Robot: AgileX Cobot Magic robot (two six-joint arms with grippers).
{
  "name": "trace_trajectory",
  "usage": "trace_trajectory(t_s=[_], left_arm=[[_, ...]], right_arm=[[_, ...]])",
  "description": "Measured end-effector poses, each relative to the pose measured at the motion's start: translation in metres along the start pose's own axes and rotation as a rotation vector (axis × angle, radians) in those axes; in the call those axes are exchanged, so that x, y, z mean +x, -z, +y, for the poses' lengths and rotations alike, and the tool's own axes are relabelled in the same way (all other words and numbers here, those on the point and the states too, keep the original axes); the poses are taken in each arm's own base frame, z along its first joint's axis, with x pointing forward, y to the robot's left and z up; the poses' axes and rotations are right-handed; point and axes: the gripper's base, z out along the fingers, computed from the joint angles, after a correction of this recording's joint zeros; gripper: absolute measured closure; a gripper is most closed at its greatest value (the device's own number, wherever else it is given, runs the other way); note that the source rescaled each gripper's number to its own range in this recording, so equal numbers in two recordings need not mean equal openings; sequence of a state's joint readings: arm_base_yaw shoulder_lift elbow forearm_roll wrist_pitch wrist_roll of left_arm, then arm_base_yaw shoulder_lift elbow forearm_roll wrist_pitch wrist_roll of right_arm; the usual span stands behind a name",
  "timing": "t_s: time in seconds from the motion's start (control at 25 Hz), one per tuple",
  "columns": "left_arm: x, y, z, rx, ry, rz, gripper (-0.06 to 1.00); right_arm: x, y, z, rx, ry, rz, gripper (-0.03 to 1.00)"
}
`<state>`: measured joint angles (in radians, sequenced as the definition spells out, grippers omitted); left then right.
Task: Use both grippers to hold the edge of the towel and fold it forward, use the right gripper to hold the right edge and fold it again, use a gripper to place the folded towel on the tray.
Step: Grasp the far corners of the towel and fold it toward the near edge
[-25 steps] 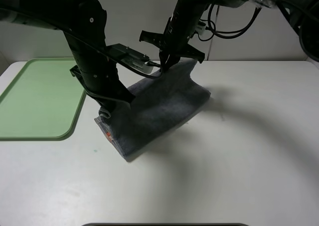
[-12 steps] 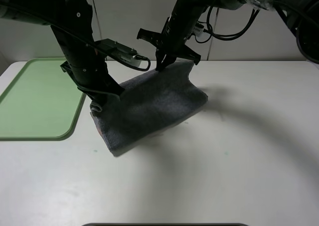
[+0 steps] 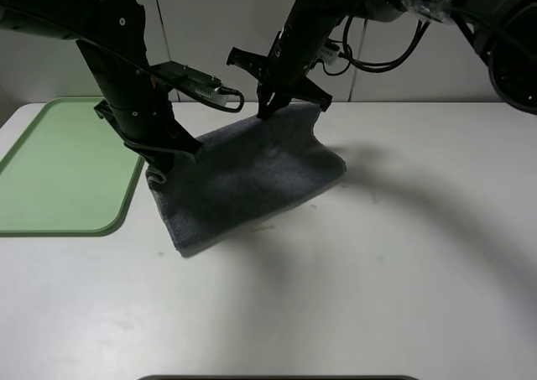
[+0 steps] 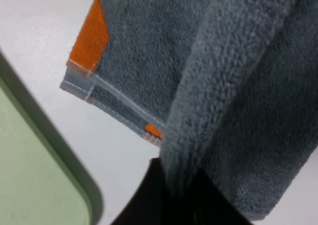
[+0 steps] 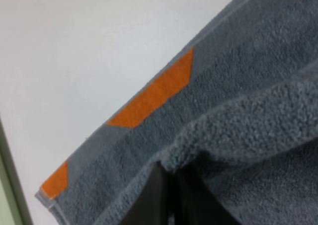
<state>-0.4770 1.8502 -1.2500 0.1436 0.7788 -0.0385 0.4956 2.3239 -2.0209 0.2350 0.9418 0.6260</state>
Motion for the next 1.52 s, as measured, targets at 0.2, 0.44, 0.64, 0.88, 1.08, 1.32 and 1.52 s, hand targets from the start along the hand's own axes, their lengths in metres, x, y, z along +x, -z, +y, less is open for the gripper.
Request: trace_trajectory(t_s=[0.2, 0.44, 0.64, 0.88, 1.08, 1.32, 1.52], left_arm=[[0.000, 0.000, 0.000, -0.003, -0.003, -0.002, 0.94], [-0.003, -0.001, 0.011, -0.016, 0.016, -0.034, 0.94], [-0.004, -0.003, 0.032, -0.024, 0.075, -0.062, 0.94], [-0.004, -0.003, 0.038, -0.026, 0.055, -0.077, 0.94], [-0.006, -0.003, 0.038, -0.027, 0.056, -0.093, 0.94], [-0.009, -0.002, 0.039, -0.028, 0.056, -0.132, 0.94], [-0.010, -0.002, 0.044, -0.032, 0.069, -0.153, 0.94]], right_arm=[[-0.003, -0.009, 0.002, -0.010, -0.008, 0.005, 0.97], [-0.005, -0.015, 0.002, -0.007, -0.022, 0.006, 0.97], [-0.004, -0.018, 0.003, -0.014, -0.032, 0.012, 0.97], [-0.005, -0.018, 0.003, -0.021, -0.056, 0.005, 0.97], [-0.006, -0.018, 0.003, -0.024, -0.070, -0.008, 0.97], [-0.009, -0.018, 0.002, -0.009, -0.102, -0.041, 0.97], [-0.010, -0.018, 0.003, -0.018, -0.130, -0.059, 0.97]])
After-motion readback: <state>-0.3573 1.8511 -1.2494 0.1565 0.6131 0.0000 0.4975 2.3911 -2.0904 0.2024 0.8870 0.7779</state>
